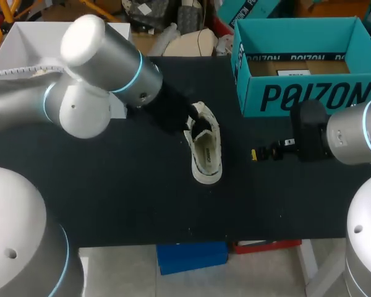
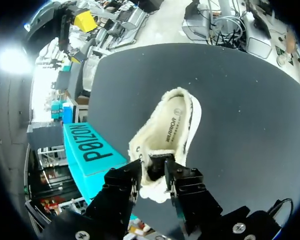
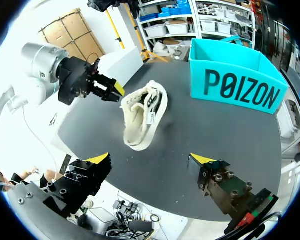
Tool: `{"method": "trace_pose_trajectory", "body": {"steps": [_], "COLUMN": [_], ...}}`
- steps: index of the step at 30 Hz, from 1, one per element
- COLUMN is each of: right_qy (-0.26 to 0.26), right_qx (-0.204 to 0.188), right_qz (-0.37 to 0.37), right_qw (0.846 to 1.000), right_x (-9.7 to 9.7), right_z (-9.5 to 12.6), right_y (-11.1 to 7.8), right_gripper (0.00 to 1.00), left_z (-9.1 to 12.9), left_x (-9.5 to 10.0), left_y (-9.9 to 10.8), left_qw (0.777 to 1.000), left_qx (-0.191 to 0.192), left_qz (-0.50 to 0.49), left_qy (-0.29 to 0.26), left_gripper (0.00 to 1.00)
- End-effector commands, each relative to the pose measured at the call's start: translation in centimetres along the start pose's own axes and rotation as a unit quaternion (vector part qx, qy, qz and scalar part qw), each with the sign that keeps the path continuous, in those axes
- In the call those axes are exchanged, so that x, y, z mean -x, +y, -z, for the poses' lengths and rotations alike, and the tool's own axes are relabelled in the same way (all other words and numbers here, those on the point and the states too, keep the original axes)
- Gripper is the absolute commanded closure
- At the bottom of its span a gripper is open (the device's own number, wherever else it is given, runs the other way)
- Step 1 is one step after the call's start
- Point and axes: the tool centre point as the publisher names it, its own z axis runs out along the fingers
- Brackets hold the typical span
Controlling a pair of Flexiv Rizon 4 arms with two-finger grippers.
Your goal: Take the shoe out of the shoebox, open the shoe tongue, remove and reinsert the insole, then place the shoe into the shoebox
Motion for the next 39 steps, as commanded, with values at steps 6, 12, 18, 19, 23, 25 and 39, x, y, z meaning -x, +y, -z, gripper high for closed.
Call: {"method": "trace_pose_trajectory", "body": {"steps": [6, 12, 18, 19, 23, 25, 39], "right_qy": [0.001, 0.001, 0.001, 0.001, 0.001, 0.001, 0.001], "right_qx": [-0.001, -0.001, -0.001, -0.001, -0.001, -0.001, -0.001], "right_qz": [0.000, 0.000, 0.000, 0.000, 0.000, 0.000, 0.000], "right_qw": [1.000, 1.000, 1.000, 1.000, 1.000, 1.000, 1.000], "right_x": [0.0, 0.0, 0.0, 0.0, 0.0, 0.0, 0.0], "right_z": [0.0, 0.0, 0.0, 0.0, 0.0, 0.0, 0.0], "right_y": [0.0, 0.0, 0.0, 0.0, 0.0, 0.0, 0.0], "right_gripper": [0.00, 0.00, 0.00, 0.00, 0.00, 0.00, 0.00], "left_z": [0.2, -1.7, -3.6, -3.9, -4.9, -5.5, -9.2], "left_x": [-0.3, -1.8, -3.2, -3.4, -4.2, -4.6, -5.7], "left_y": [1.0, 0.3, -0.2, -0.2, -0.3, -0.3, 0.4], "left_qw": [0.990, 0.986, 0.985, 0.984, 0.982, 0.982, 0.980], "left_qx": [-0.006, -0.012, -0.019, -0.021, -0.028, -0.029, -0.035], "left_qz": [-0.081, -0.084, -0.083, -0.085, -0.085, -0.085, -0.085], "left_qy": [0.115, 0.142, 0.152, 0.156, 0.167, 0.168, 0.175], "left_gripper": [0.44, 0.48, 0.55, 0.57, 0.57, 0.56, 0.59]}}
